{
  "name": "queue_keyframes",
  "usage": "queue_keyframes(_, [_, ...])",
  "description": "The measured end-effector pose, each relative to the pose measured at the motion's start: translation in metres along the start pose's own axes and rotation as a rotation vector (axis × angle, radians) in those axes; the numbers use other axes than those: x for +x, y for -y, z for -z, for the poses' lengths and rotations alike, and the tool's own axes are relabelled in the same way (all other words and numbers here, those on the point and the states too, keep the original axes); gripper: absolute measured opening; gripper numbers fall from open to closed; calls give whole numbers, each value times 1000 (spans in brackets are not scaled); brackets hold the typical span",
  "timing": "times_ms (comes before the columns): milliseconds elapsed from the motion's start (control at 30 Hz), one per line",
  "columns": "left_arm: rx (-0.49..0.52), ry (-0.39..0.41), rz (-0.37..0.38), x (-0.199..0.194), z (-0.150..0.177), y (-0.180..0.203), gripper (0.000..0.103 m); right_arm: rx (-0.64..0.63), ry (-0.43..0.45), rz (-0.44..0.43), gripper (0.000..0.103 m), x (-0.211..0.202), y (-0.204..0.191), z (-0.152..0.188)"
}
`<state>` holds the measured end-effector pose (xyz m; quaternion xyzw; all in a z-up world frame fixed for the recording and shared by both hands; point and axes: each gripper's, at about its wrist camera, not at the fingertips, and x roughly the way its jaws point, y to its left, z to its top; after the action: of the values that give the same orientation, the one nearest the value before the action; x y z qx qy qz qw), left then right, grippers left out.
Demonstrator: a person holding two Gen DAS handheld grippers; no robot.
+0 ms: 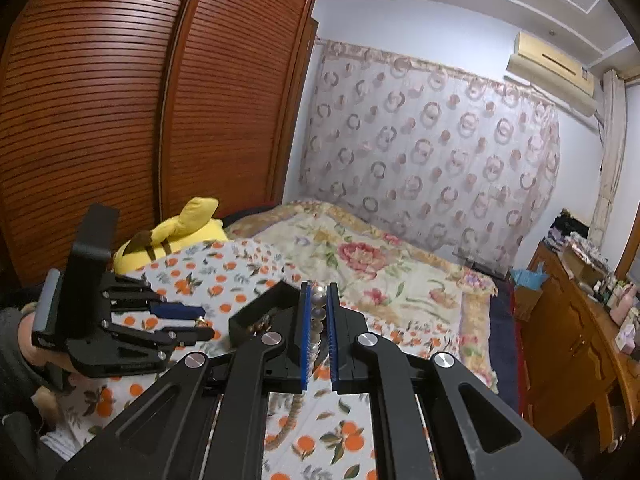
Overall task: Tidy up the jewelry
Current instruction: 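Carry the pearl necklace over the black box and open the right gripper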
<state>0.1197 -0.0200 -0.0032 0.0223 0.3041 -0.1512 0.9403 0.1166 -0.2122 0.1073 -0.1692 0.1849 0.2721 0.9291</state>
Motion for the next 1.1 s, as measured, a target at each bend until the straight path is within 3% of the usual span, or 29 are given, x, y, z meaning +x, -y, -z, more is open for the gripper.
queue_keyframes(300, [-15,5,-10,22,-23,-12,24,-8,36,16,8,22,21,-36])
queue_keyframes(633, [-50,-48,-11,65,-29,-26,24,0,42,-4,8,66,36,-60])
queue_keyframes(833, [-53,-78,-27,82,-27,-29,25,22,11,-27,8,99,42,-54])
queue_keyframes(900, [-57,-81,-29,84,-27,-30,29,31,-15,-42,8,113,42,-45])
queue_keyframes(967, [-57,-78,-30,84,-26,-31,44,36,-43,-54,8,126,41,-36])
queue_keyframes(1100, [-56,-78,-31,84,-26,-31,45,61,-119,-84,9,156,37,-12])
